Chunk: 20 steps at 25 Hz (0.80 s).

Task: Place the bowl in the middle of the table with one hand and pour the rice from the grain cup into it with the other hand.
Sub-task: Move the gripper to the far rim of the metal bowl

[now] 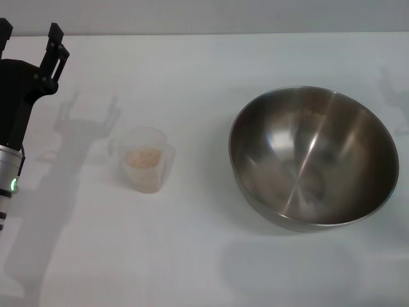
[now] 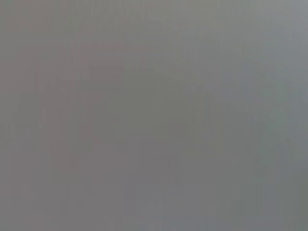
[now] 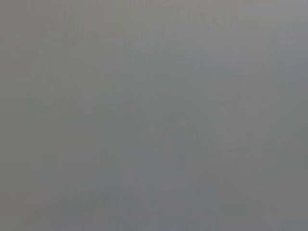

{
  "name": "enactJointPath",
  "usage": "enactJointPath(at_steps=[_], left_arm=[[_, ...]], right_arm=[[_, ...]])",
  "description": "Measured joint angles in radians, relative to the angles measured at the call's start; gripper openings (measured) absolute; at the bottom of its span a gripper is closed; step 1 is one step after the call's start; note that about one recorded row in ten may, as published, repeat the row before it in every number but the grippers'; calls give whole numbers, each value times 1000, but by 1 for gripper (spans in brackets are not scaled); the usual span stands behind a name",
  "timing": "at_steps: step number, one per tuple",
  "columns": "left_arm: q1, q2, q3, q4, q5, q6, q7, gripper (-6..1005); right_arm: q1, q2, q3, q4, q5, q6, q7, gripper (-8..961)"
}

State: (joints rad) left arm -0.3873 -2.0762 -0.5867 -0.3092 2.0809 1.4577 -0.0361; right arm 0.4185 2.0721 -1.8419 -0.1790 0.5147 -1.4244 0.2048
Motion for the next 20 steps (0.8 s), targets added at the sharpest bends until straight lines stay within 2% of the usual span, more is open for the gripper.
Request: enactJointPath(at_steps=[9,20], left_arm=[[-10,1,-2,0,-4,-7,1,799],[-10,1,-2,0,-1,-6,1,799]], right_arm=[[8,0,8,0,-5,1,-31,747],[8,2,-16,-10,-16,1,-279,746]])
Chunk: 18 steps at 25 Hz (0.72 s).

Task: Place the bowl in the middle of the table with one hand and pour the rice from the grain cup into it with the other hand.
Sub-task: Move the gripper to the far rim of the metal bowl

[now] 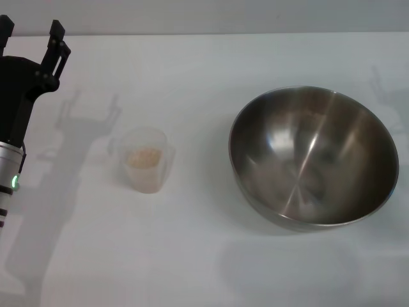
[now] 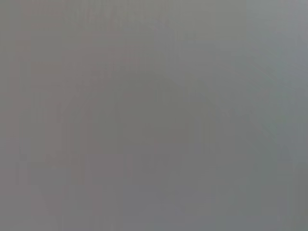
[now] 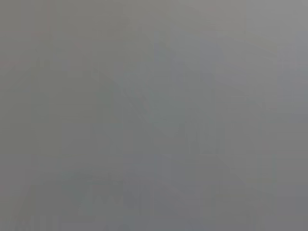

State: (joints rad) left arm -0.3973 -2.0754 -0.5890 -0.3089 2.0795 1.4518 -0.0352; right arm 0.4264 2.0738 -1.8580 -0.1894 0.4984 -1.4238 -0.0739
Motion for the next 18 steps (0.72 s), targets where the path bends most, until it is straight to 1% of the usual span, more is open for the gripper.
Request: enactJointPath(at_steps=[3,5,6,7,9,10,11,12,14,15,18], left_arm=[[0,0,0,1,-4,-1,0,799],[0,0,0,1,-5,-1,0,799],[0,0,0,1,-5,-1,0,799],[0,0,0,1,-5,-1,0,799],[0,0,0,1,-5,-1,0,799],[0,0,0,1,-5,-1,0,799],[0,0,0,1,-5,0,0,799],[2,1,0,1,-5,2,0,799],[3,1,0,1,-5,3,-1,799],[4,1,0,1,-4,3,0,799],[6,1,0,1,-4,4,-1,799]], right_arm=[[3,0,-1,-3,-17,14,-72,745],[4,0,2,-15,-18,36,-83,745],[5,-1,8,-49,-18,83,-83,745],[5,-1,8,-49,-18,83,-83,745],[5,-2,14,-100,-18,155,-82,745],[-4,-3,20,-176,-19,250,-83,745],[-4,-3,20,-176,-19,250,-83,745],[-22,-3,25,-270,-19,349,-83,745],[-58,-2,27,-393,-19,469,-88,744],[-58,-2,27,-393,-19,469,-88,744],[-132,2,52,-635,-31,702,-102,744]])
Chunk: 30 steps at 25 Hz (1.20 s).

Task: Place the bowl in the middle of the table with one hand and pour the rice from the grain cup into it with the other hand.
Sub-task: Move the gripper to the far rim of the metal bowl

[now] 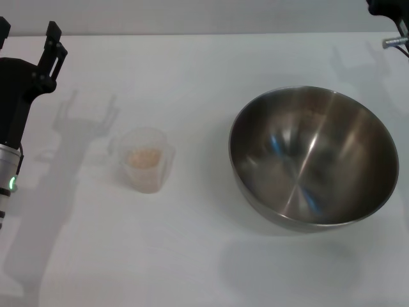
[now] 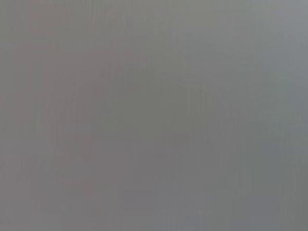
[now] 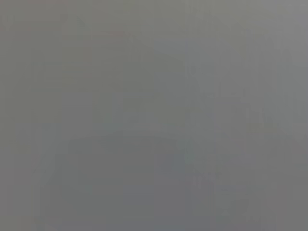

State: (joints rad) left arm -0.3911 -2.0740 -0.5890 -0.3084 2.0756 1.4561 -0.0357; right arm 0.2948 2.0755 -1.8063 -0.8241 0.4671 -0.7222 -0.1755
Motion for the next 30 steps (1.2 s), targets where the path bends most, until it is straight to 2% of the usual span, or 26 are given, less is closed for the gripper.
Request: enactJointPath(at_steps=[3,7,13,17,23,26,30], left_arm=[[1,0,0,0,-2,1,0,800],[0,0,0,0,-2,1,-1,800],[-5,0,-1,0,-2,1,0,800],[-8,0,-3,0,-2,1,0,800],[-14,1,-5,0,-2,1,0,800],[-15,1,-13,1,-2,1,0,800],[-17,1,-16,2,-1,3,0,800]], right_arm=[[-53,7,41,-213,-28,297,-4,744],[-74,9,90,-449,-31,707,-4,743],[-39,4,179,-730,-20,1325,2,734],[14,3,272,-847,13,1686,14,726],[119,-2,456,-854,70,2061,-6,715],[179,-5,537,-796,66,2196,-52,710],[234,-14,636,-709,64,2302,-105,702]])
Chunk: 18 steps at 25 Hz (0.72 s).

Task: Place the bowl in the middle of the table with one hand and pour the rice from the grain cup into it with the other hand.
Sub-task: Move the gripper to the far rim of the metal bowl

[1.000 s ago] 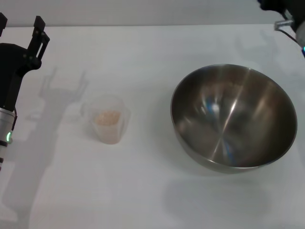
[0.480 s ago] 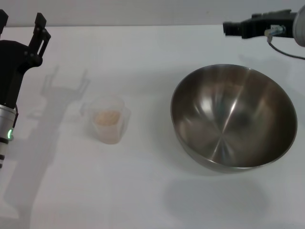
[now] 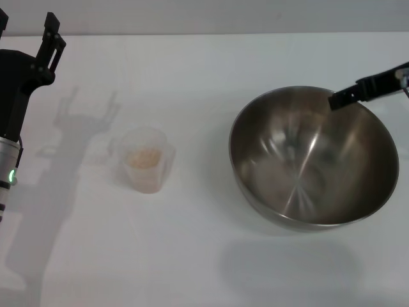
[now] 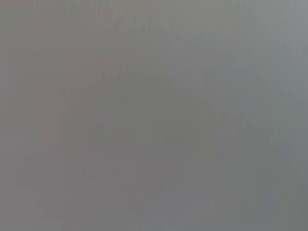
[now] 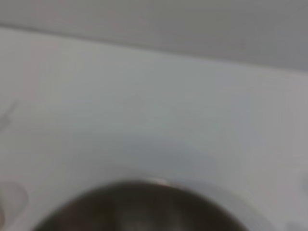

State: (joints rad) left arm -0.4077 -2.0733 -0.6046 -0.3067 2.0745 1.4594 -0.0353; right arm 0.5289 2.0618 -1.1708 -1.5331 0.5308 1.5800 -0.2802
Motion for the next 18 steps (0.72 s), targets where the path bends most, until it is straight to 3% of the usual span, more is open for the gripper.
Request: enactJointPath(at_steps=[7,18], left_arm=[[-2,-1,0,0,1,5,0,800],[4,0,0,0,0,24,0,800]], right_arm=[[7,-24,55,40,-1,35,-17,690],[15,-20,51,136,-46,53,-51,669]])
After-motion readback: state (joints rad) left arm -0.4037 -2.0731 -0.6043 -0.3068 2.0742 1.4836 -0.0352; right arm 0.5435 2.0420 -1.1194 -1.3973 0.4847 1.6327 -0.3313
